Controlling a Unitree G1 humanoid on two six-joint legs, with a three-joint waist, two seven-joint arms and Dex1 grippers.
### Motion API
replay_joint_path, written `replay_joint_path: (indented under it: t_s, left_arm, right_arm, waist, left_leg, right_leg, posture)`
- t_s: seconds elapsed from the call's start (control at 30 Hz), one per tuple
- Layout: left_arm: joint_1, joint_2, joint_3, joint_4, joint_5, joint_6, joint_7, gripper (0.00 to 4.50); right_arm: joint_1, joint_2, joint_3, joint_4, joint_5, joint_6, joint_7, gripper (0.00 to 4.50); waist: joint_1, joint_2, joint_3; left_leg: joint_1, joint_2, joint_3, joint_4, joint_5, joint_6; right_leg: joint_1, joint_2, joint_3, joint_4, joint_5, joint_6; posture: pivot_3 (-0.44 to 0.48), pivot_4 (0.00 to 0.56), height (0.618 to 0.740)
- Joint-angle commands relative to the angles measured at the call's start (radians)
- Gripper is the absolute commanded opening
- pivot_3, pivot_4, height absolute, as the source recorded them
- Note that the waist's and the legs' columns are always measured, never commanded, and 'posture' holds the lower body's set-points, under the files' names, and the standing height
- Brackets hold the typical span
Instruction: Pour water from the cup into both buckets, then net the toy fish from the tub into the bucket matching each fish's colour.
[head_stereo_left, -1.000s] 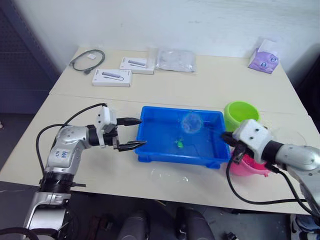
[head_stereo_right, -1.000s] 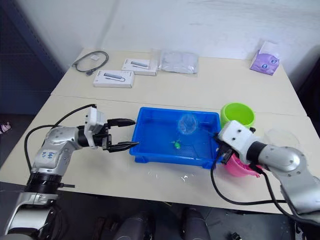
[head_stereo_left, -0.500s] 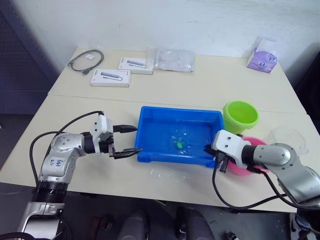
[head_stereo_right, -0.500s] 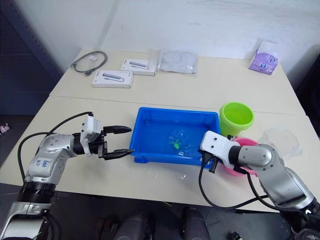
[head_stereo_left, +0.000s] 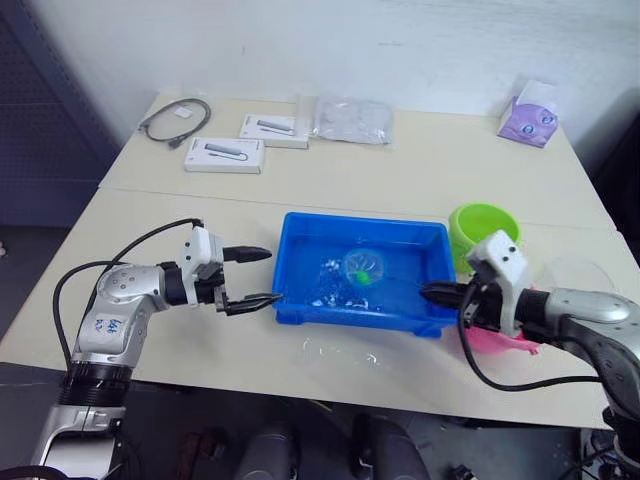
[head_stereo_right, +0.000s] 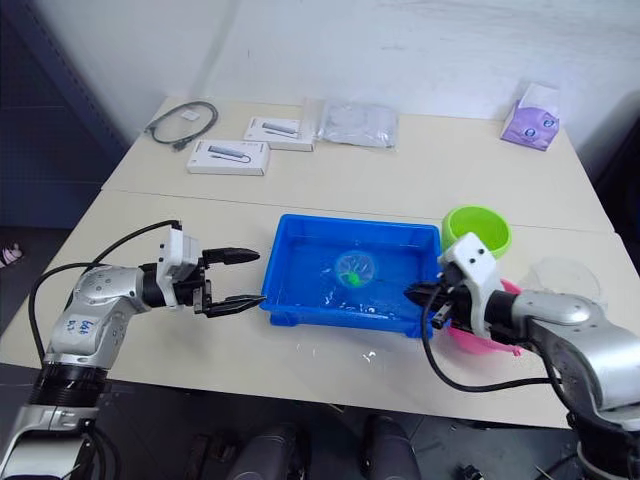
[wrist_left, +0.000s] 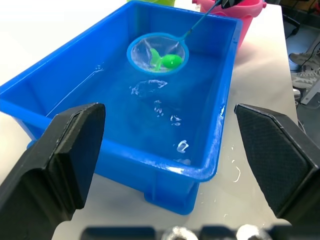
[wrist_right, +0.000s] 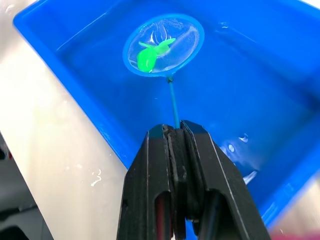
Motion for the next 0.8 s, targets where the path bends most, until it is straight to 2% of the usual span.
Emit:
replay_joint_path:
  t_s: [0.03, 0.1, 0.23, 0.43, 0.63, 0.8]
  left_arm:
    - [-0.037, -0.019, 0.017, -0.027, -0.037, 0.012, 0.007, 4.44]
    - [-0.038, -0.021, 0.02, -0.027, -0.039, 0.015, 0.006, 4.44]
    - [-0.07, -0.063, 0.024, 0.013, -0.058, 0.013, 0.011, 4.44]
    - [-0.154, -0.121, -0.001, 0.09, -0.044, -0.025, -0.012, 4.44]
    - [-0.228, -0.177, -0.029, 0.166, -0.021, -0.05, -0.016, 4.44]
    - [-0.237, -0.199, -0.042, 0.172, -0.01, -0.056, -0.016, 4.44]
  right_arm:
    - [0.01, 0.006, -0.13, -0.045, 0.065, -0.003, -0.029, 0.0]
    - [0.016, 0.004, -0.142, -0.049, 0.083, -0.001, -0.041, 0.0]
    - [0.09, -0.021, -0.373, -0.084, 0.152, -0.02, -0.033, 0.0]
    - [0.136, -0.068, -0.484, -0.019, 0.126, -0.075, -0.069, 0.0]
    - [0.199, -0.073, -0.419, 0.067, -0.071, -0.293, -0.14, 0.0]
    - [0.262, -0.069, -0.28, 0.152, -0.292, -0.558, -0.186, 0.0]
  waist:
    - [-0.001, 0.0, 0.0]
    - [-0.003, 0.0, 0.0]
    - [0.001, 0.0, 0.0]
    - [0.001, -0.001, 0.0]
    - [0.0, -0.001, 0.0]
    - [-0.001, -0.001, 0.0]
  left_leg:
    - [0.0, 0.0, 0.0, 0.0, 0.0, 0.0]
    - [0.0, 0.0, 0.0, 0.0, 0.0, 0.0]
    - [0.0, 0.0, 0.001, -0.001, 0.0, 0.0]
    - [0.001, -0.001, 0.002, 0.0, 0.0, 0.002]
    - [0.001, -0.001, 0.003, 0.0, 0.001, 0.002]
    - [0.002, -0.001, 0.006, 0.0, 0.001, 0.002]
  right_leg:
    - [0.0, 0.0, 0.0, 0.0, 0.0, 0.0]
    - [0.0, 0.0, 0.0, 0.001, 0.0, 0.0]
    - [0.0, 0.001, 0.0, 0.001, 0.0, 0.0]
    - [0.002, 0.001, 0.001, 0.001, 0.001, 0.001]
    - [0.001, 0.003, 0.001, 0.001, 0.001, 0.001]
    - [0.001, 0.009, 0.002, 0.001, 0.001, 0.002]
  posture:
    - [0.0, 0.15, 0.739]
    - [0.0, 0.15, 0.739]
    - [0.0, 0.15, 0.739]
    - [0.0, 0.15, 0.739]
    - [0.0, 0.15, 0.739]
    - [0.0, 0.15, 0.739]
